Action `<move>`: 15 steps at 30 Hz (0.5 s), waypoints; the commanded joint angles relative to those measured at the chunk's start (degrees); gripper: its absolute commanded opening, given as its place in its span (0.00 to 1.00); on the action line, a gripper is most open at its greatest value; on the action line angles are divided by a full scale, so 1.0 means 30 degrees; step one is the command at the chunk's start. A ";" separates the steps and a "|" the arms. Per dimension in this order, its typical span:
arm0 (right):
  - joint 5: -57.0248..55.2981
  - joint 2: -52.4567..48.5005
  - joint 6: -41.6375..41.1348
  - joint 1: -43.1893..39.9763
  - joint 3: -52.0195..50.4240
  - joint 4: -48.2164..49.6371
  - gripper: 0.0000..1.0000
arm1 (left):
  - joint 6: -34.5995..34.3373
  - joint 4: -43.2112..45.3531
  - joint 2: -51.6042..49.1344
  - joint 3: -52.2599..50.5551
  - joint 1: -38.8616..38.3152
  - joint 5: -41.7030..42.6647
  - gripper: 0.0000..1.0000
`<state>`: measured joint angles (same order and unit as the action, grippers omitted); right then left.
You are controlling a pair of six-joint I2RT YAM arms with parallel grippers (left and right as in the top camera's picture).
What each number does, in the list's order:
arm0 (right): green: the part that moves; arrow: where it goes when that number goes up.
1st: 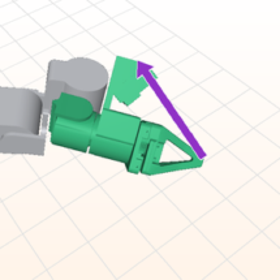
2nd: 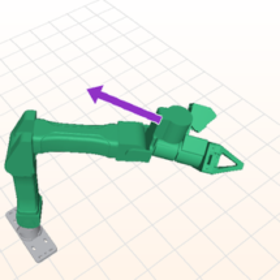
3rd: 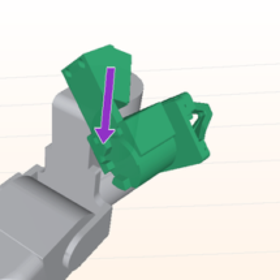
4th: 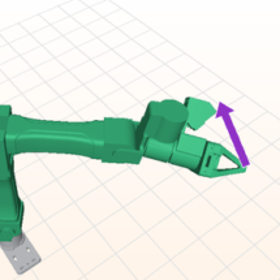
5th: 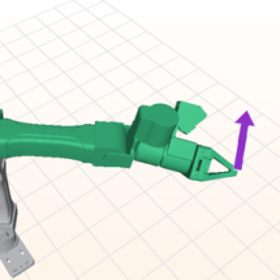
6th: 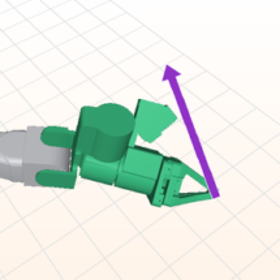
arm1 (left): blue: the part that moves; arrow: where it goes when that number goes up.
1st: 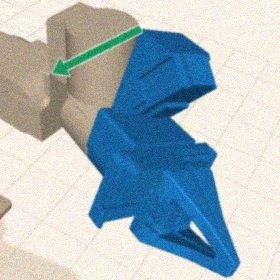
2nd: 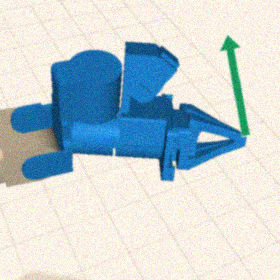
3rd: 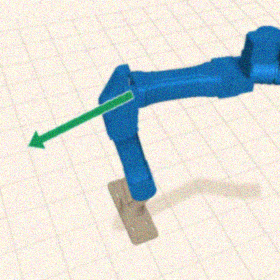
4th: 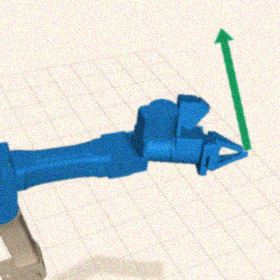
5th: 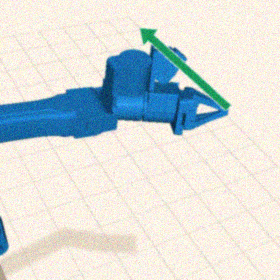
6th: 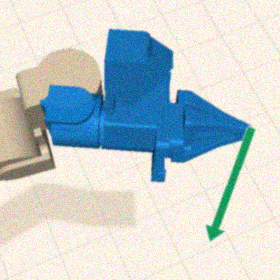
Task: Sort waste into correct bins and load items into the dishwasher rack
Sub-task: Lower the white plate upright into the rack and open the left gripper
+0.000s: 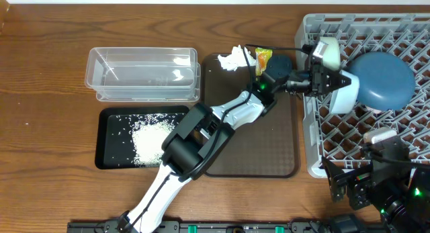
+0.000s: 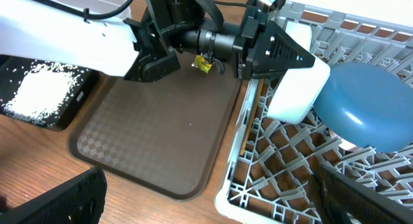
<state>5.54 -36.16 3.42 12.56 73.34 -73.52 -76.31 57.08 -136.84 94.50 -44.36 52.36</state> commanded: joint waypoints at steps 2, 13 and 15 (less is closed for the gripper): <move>-0.0058 -0.0036 0.0168 0.0066 0.0015 -0.0015 0.99 | 0.0124 0.0160 -0.0219 0.0452 -0.0444 -0.0138 0.09; -0.0058 -0.0036 0.0168 0.0073 0.0015 -0.0015 0.99 | -0.1362 0.0146 -0.0219 0.0452 -0.1115 -0.1865 0.06; -0.0058 -0.0036 0.0175 0.0073 0.0015 -0.0015 0.99 | -0.1530 0.0080 -0.0219 0.0452 -0.1093 -0.2120 0.06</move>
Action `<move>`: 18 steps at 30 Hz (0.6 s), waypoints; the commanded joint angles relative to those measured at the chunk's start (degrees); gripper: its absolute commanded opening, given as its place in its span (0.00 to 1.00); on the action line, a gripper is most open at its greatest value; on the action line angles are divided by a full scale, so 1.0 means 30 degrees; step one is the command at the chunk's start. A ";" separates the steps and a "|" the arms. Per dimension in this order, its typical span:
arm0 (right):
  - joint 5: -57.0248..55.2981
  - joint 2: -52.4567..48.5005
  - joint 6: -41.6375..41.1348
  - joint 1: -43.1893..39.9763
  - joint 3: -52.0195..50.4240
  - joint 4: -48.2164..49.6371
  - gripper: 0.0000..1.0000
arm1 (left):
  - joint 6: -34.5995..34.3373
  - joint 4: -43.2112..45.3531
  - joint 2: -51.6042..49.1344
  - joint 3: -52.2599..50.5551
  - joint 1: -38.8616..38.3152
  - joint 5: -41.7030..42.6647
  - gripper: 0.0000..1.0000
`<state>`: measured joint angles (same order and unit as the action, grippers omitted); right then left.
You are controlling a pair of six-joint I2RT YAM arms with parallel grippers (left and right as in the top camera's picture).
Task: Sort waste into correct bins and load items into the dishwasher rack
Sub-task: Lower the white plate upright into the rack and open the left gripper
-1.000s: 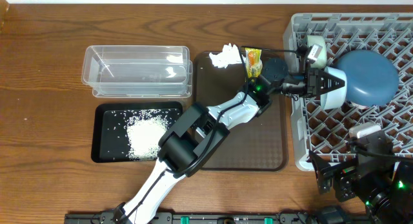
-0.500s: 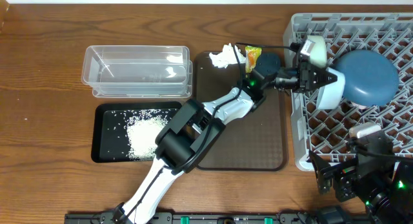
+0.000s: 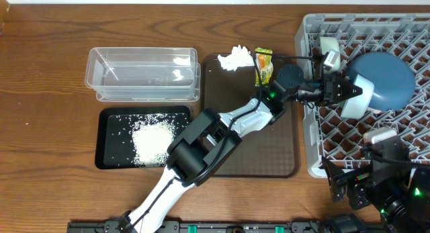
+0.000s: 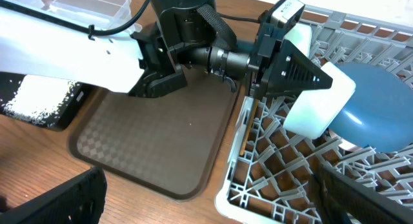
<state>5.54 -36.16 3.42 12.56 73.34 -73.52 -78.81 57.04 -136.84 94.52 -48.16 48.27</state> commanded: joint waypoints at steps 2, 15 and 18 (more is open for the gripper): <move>-0.0058 -0.0036 0.0175 0.0073 0.0015 -0.0015 0.99 | -0.0692 -0.0459 -0.0219 0.0444 0.0240 -0.0838 0.06; -0.0058 -0.0036 0.0168 0.0073 0.0015 -0.0015 0.99 | -0.1326 -0.2492 -0.0182 0.0087 0.1421 0.0940 0.63; -0.0058 -0.0036 0.0168 0.0073 0.0015 -0.0015 0.99 | -0.1778 -0.2273 0.0007 0.0087 0.1523 0.1749 0.74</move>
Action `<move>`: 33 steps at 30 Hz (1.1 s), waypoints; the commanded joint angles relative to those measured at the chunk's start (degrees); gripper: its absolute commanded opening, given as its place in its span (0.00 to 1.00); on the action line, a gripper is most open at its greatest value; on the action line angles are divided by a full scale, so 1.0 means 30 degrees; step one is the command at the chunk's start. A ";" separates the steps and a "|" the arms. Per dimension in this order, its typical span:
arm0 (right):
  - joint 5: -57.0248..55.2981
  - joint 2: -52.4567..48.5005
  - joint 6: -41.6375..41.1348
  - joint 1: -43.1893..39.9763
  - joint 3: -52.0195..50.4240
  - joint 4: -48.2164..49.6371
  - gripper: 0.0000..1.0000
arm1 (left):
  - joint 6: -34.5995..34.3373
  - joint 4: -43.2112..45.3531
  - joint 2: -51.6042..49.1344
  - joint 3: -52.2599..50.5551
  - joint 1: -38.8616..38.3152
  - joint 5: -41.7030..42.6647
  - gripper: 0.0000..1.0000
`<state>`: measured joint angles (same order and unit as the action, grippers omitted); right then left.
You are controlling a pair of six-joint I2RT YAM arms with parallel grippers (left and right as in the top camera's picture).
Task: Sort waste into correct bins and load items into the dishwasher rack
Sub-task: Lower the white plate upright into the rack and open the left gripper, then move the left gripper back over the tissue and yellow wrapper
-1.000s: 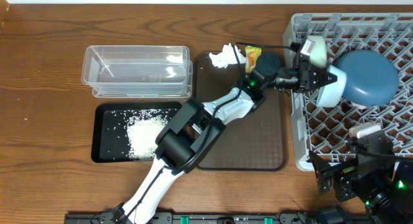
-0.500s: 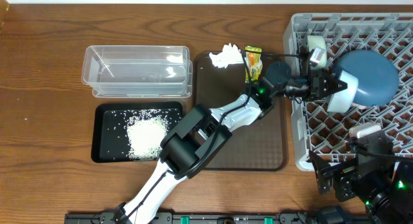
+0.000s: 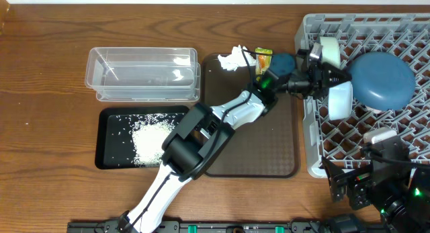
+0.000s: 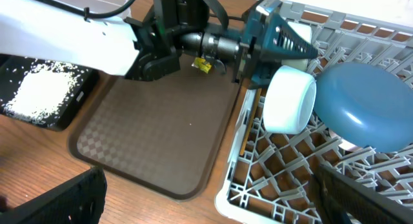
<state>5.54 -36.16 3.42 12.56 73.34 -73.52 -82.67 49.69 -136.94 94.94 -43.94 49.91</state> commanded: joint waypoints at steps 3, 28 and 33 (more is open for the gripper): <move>-0.0058 -0.0036 0.0175 0.0066 0.0015 -0.0015 0.99 | -0.0481 0.0160 0.0423 -0.0051 0.0131 0.1362 0.75; -0.0051 -0.0036 0.0168 0.0066 0.0015 -0.0015 0.99 | 2.2753 -2.6520 0.7941 -0.0073 0.3016 -1.3304 0.84; -0.0058 -0.0036 0.0168 0.0066 0.0015 -0.0015 0.99 | 2.4123 -2.5820 0.5916 -0.0073 0.3053 -1.4651 0.78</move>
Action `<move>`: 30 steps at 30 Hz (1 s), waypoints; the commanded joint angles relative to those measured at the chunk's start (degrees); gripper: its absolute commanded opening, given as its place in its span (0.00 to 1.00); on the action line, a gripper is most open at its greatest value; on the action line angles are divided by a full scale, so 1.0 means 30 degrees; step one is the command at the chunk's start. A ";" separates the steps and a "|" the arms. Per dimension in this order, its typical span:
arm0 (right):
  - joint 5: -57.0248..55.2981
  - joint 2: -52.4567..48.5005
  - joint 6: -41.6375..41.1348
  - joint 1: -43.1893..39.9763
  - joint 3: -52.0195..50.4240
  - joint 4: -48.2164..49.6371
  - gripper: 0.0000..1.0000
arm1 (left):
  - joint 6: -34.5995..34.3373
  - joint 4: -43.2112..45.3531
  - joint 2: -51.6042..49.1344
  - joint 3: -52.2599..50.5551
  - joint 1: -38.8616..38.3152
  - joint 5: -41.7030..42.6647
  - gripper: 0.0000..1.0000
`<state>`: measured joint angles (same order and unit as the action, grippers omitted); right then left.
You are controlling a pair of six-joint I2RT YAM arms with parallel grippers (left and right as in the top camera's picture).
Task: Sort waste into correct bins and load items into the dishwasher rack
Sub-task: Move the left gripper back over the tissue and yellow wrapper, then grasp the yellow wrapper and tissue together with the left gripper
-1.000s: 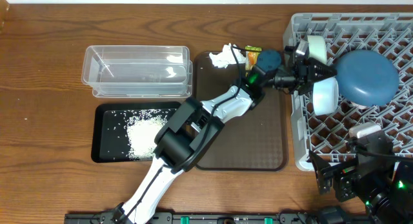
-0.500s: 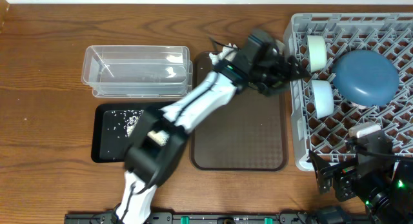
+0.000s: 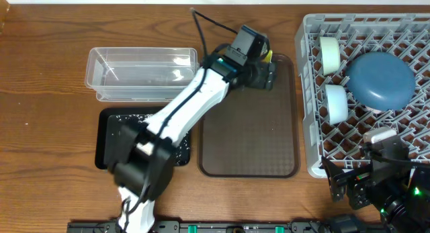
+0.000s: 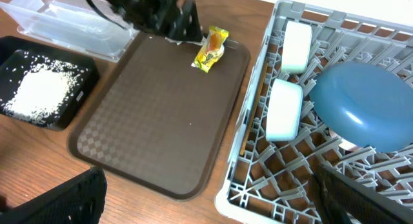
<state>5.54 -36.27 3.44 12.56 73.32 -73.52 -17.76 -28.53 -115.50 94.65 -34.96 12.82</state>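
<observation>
The grey dishwasher rack [image 3: 304, 92] [image 4: 258, 130] on the right holds two white cups [image 3: 335, 103] [image 4: 284, 108], one behind the other, and a blue bowl [image 3: 381, 80] [image 4: 361, 114]. My left gripper [image 3: 269, 74] [image 4: 184, 24] hovers over the far end of the brown tray [image 3: 248, 132] [image 4: 161, 127], its jaws apart and empty. It hides the white tissue in the overhead view. A yellow wrapper [image 3: 269, 56] [image 4: 211, 48] lies just beside it. My right gripper [image 4: 208, 192] stands wide open and empty near the rack's front corner.
A clear plastic container [image 3: 142, 73] [image 4: 71, 20] stands at the back left. In front of it is a black tray of white rice [image 3: 111, 135] [image 4: 42, 88], partly hidden by my left arm. Wooden tabletop surrounds everything.
My left gripper has moved from the rack's left side back to the far end of the brown tray. The second white cup stays in the rack beside the first one.
My left gripper held a white cup at the rack's left edge, then deeper in, against the blue bowl. After that the cup lay in the rack with the jaws open off it. Now the left arm is back over the tray.
</observation>
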 commanded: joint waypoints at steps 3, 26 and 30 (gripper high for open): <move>-0.0058 0.0000 0.0168 0.0073 0.0022 -0.0015 0.99 | 0.2484 0.1137 -0.2426 0.0022 0.0000 -0.2288 0.77; -0.0058 0.0000 0.0160 0.0066 0.0022 -0.0015 0.99 | 0.2040 0.1290 -0.2878 0.0372 0.0306 -0.0787 0.06; -0.0058 0.0000 0.0160 0.0073 0.0022 -0.0015 0.99 | 0.1902 -0.1428 -0.0022 0.0393 0.1115 -0.2754 0.06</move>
<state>5.52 -36.27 3.44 12.56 73.32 -73.56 -11.94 -30.15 -124.77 94.59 -33.91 9.45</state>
